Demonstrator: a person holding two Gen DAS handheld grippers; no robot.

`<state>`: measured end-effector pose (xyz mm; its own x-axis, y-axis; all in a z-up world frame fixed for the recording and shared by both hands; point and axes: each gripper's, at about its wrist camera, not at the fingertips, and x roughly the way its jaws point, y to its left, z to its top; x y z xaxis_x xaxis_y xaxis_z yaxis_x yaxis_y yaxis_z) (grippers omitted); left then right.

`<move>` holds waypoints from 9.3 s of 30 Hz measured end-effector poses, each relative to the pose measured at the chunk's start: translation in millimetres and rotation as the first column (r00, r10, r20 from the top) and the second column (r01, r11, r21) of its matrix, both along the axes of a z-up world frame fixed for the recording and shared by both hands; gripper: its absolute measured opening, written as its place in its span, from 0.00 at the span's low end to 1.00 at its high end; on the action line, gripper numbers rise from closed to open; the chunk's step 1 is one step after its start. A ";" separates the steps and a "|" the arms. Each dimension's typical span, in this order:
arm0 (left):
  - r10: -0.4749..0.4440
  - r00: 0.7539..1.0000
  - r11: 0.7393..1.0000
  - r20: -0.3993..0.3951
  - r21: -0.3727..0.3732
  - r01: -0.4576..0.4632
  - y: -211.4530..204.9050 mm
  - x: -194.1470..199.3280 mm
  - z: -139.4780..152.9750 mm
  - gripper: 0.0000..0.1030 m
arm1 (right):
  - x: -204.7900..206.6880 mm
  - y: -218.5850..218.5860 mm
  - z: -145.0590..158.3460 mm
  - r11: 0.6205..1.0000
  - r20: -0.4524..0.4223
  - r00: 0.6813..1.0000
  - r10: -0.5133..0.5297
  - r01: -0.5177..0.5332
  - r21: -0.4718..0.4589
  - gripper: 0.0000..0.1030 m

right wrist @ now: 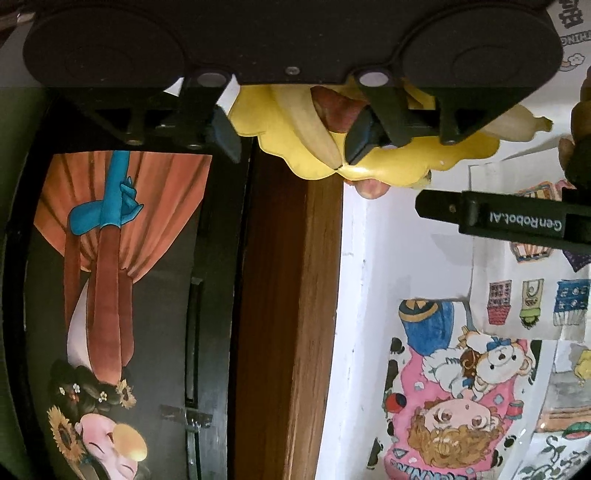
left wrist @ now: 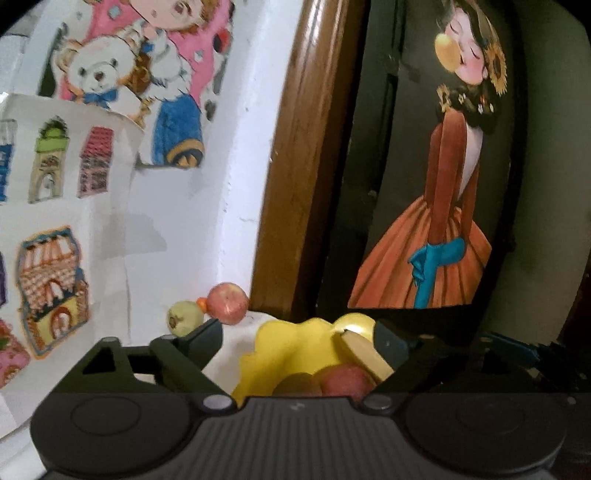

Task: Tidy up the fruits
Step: 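Lower kiwi and banana into the yellow bowl and open both tools, then lift both open tools out of the bowl back over the table, then close the left tool on a red cherry tomato beside the bowl, then close right tool on the second cherry tomato while left tool holds the first, then carry both cherry tomatoes in the tools over the yellow bowl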

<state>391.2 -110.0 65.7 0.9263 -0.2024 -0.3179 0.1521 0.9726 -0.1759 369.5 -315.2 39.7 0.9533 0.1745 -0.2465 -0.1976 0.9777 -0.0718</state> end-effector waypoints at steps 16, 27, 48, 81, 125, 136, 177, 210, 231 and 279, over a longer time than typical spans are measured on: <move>0.027 0.994 1.000 0.108 0.011 -0.028 27.9 -100.1 27.2 1.00 | -107.5 8.7 38.2 1.000 0.139 0.990 0.027 -0.026 -0.010 0.99; 0.038 0.992 0.999 0.116 0.013 -0.040 51.8 -181.5 31.3 1.00 | -184.5 21.0 43.5 0.999 0.109 0.993 0.046 -0.047 0.005 0.99; 0.073 0.993 0.997 -0.090 0.027 -0.071 74.1 -277.1 -24.3 1.00 | -280.1 45.7 5.0 1.000 -0.085 0.996 -0.021 0.022 0.015 0.99; 0.168 0.971 0.986 -0.168 0.017 -0.167 94.2 -301.5 -68.2 1.00 | -257.7 50.9 -45.4 0.996 -0.272 0.962 -0.010 0.033 0.081 0.99; 0.001 1.000 0.913 -0.025 0.407 0.009 101.2 -118.6 -16.0 1.00 | -117.3 127.1 -35.8 0.931 -0.226 0.911 0.345 -0.363 -0.043 0.87; -0.029 0.994 0.920 -0.106 0.387 0.068 95.3 -25.7 -58.9 1.00 | -59.5 139.6 -58.6 0.945 -0.314 0.900 0.301 -0.326 -0.028 0.79; -0.279 0.914 0.942 -0.295 0.101 0.320 78.6 57.9 -108.7 0.73 | -28.0 111.7 -73.5 0.917 -0.348 0.858 0.379 -0.400 0.012 0.73; -0.260 0.902 0.949 -0.344 0.084 0.306 65.9 16.3 -101.8 0.27 | 0.9 101.9 -95.5 0.965 -0.411 0.883 0.227 -0.259 -0.025 0.45; -0.177 0.943 0.964 -0.281 0.145 0.224 61.5 -34.1 -82.3 0.27 | -14.4 91.0 -97.1 0.959 -0.403 0.881 0.249 -0.281 -0.022 0.27; -0.153 0.987 0.988 0.057 0.035 0.152 -7.7 -26.3 6.6 0.28 | -49.0 24.6 -26.4 0.991 -0.060 0.992 0.113 -0.107 0.086 0.27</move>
